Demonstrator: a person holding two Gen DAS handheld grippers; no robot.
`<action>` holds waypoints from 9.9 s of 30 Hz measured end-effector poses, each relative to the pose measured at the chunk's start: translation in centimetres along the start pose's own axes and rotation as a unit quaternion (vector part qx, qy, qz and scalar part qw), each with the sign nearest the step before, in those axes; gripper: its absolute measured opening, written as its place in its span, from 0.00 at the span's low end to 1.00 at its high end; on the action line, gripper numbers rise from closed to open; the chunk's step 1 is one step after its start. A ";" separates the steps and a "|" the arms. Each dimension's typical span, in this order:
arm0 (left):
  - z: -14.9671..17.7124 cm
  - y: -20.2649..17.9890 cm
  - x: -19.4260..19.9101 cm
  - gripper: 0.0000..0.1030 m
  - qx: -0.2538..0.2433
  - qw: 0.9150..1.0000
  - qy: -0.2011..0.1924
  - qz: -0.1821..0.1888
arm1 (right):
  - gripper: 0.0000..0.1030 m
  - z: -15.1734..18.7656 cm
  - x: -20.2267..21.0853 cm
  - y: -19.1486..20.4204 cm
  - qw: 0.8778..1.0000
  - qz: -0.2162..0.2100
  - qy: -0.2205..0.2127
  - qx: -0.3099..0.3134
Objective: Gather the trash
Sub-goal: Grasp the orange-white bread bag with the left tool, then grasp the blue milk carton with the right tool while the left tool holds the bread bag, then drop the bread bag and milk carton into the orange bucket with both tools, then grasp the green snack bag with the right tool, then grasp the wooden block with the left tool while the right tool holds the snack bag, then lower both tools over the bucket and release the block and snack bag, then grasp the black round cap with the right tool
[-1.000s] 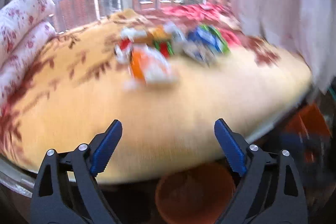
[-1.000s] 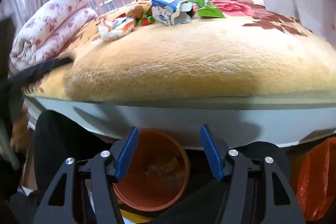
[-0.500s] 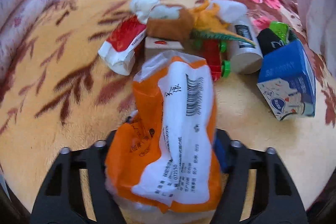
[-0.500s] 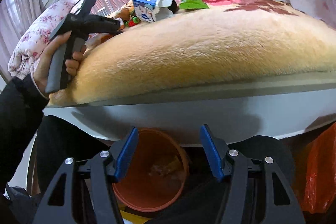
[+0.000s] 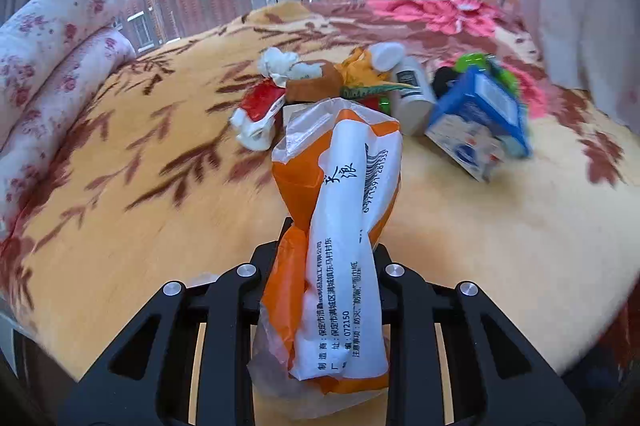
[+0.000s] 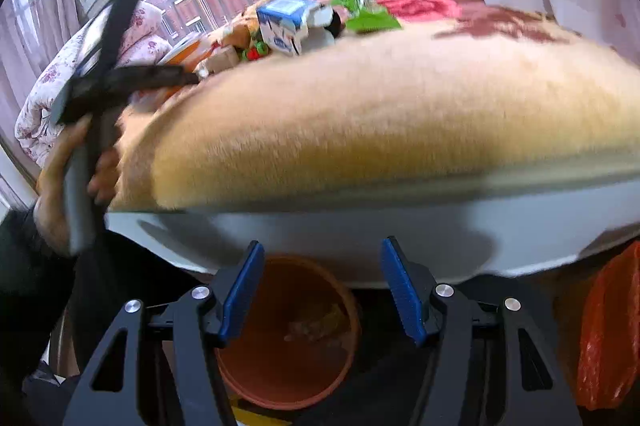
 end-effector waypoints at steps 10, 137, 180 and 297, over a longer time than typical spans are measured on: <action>5.9 3.2 7.5 0.24 0.026 0.998 -0.064 0.006 | 0.63 -11.0 -1.6 2.6 0.992 0.032 -0.038 0.116; 4.9 5.0 4.2 0.84 0.042 0.997 -0.009 0.067 | 0.73 -27.2 -10.8 -6.9 0.996 0.081 -0.021 0.029; -7.9 1.0 -12.9 0.49 0.084 0.979 0.110 0.149 | 0.23 -13.6 -1.9 -4.3 0.992 -0.036 -0.115 -0.019; 7.3 5.5 6.1 0.86 0.046 0.997 -0.008 0.066 | 0.53 -26.5 -19.2 -4.4 0.997 -0.047 0.016 -0.063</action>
Point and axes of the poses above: each gripper's, at about its wrist camera, not at the fingertips, and x roughly against the way its jaws point, y to its left, z to its underside, the point moved 4 cm from there along -x, roughly the way its jaws point, and after that the axes turned 12 degrees about -z, right-handed, at the moved point
